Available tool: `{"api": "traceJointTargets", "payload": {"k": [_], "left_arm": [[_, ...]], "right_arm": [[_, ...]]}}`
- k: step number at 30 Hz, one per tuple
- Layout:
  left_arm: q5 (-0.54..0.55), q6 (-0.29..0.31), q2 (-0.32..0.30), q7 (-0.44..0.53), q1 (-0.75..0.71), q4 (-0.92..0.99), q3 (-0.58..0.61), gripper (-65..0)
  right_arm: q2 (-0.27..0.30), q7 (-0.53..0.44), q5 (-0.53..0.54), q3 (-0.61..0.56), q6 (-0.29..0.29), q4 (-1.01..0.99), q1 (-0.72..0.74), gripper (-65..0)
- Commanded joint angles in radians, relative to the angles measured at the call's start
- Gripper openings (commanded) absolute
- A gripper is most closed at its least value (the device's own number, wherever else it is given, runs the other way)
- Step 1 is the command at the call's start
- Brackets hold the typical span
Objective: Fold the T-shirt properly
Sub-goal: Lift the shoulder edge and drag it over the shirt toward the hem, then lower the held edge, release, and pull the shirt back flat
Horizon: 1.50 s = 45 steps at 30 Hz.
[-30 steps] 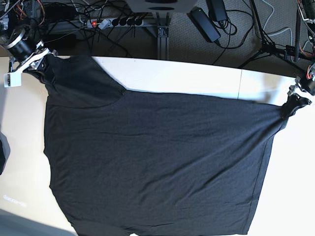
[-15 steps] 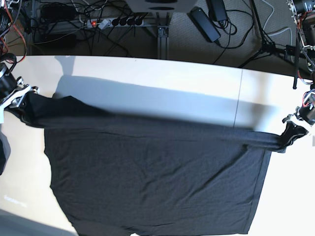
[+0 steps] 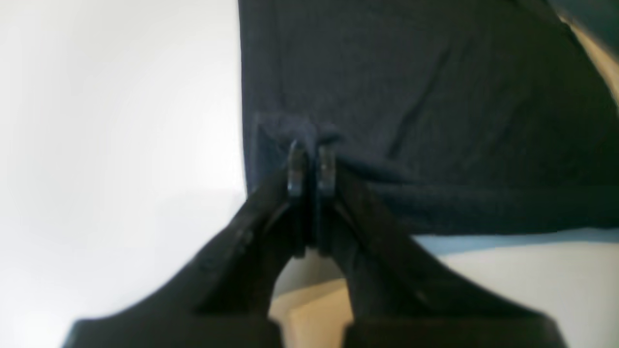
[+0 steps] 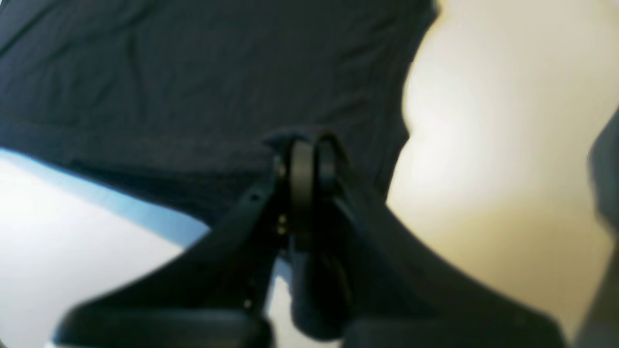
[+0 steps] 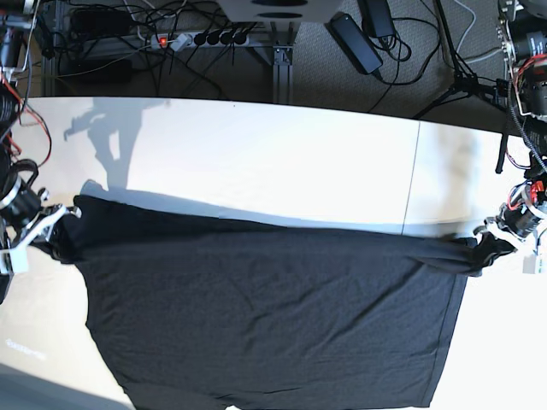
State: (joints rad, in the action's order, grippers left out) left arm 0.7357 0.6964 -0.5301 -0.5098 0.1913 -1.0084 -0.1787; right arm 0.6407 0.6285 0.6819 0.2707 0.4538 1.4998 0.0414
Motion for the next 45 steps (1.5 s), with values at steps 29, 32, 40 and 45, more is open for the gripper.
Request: {"api": "traceJointTargets", "payload": {"k": [29,32,40,45], "left_arm": [[-0.18,0.002,-0.018,0.227,0.266,0.208,0.201,-41.0],[-0.183,0.002,-0.016,0.226,0.272,0.208,0.202,-28.1],[-0.181,-0.053,-0.016,0.234,0.283,0.207,0.202,-27.5],[-0.204,-0.133,0.0,0.236,0.322,0.207,0.202,-31.7]], "right_arm": [[-0.105,-0.133,-0.212,-0.325,0.05,-0.41,0.507,-65.0],[-0.11,-0.192,-0.216,-0.325,0.05,-0.43,0.507,-62.6],[-0.112,-0.211,-0.229,-0.324,0.047,-0.43,0.517,-20.9],[-0.114,-0.222,-0.204,-0.323,0.045,-0.43,0.52,-32.6]]}}
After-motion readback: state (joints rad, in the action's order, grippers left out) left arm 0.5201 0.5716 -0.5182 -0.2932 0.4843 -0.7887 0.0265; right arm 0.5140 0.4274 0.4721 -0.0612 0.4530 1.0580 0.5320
